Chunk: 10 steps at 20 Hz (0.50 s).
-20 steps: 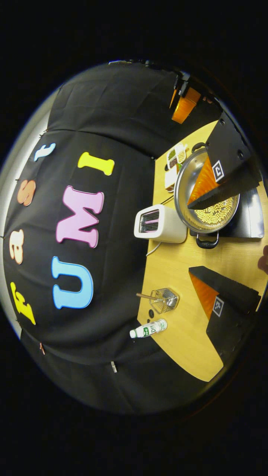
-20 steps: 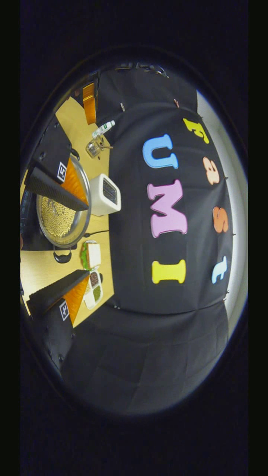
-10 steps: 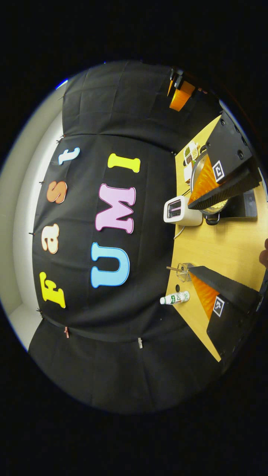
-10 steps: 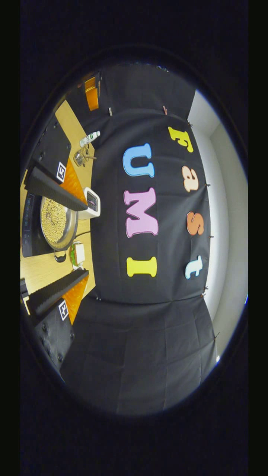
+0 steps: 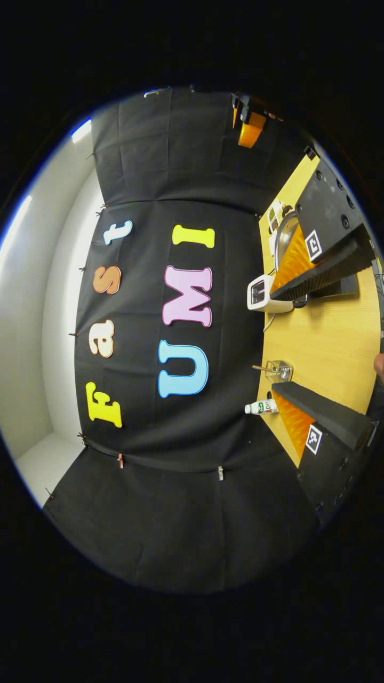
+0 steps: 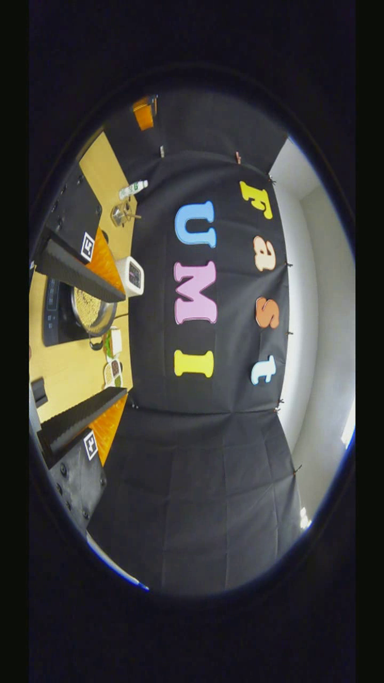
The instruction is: First push the handle of the pot to place it horizontally, then grasp the pot with both hands and set it on the induction cooktop.
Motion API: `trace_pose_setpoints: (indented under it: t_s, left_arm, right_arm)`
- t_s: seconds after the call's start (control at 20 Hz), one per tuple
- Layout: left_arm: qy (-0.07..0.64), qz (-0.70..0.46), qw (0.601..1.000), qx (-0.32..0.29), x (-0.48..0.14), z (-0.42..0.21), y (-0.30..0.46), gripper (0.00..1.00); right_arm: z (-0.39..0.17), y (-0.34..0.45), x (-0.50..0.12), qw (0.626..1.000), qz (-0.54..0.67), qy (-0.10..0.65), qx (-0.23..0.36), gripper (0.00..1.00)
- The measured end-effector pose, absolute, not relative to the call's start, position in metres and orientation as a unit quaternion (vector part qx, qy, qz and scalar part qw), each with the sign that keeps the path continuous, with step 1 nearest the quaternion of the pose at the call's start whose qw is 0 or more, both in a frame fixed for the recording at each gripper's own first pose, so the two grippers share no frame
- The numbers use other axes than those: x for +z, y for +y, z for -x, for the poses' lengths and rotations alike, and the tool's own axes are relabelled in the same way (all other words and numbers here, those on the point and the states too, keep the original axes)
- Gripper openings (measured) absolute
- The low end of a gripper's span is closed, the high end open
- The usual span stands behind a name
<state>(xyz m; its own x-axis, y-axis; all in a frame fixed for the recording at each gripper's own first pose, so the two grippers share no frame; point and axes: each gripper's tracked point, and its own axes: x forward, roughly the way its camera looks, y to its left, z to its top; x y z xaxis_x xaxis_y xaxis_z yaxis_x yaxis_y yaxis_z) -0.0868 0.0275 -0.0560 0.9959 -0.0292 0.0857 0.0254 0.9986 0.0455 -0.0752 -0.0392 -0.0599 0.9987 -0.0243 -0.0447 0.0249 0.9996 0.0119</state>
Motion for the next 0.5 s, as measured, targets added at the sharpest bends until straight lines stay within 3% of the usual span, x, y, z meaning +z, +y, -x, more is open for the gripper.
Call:
trace_pose_setpoints:
  t_s: [0.5]
  left_arm:
    - [-0.025, -0.007, 1.0, -0.008, -0.068, 0.075, 0.011, 0.95]
  right_arm:
    - [0.088, -0.038, -0.068, 0.999, -0.029, 0.034, -0.01, 0.98]
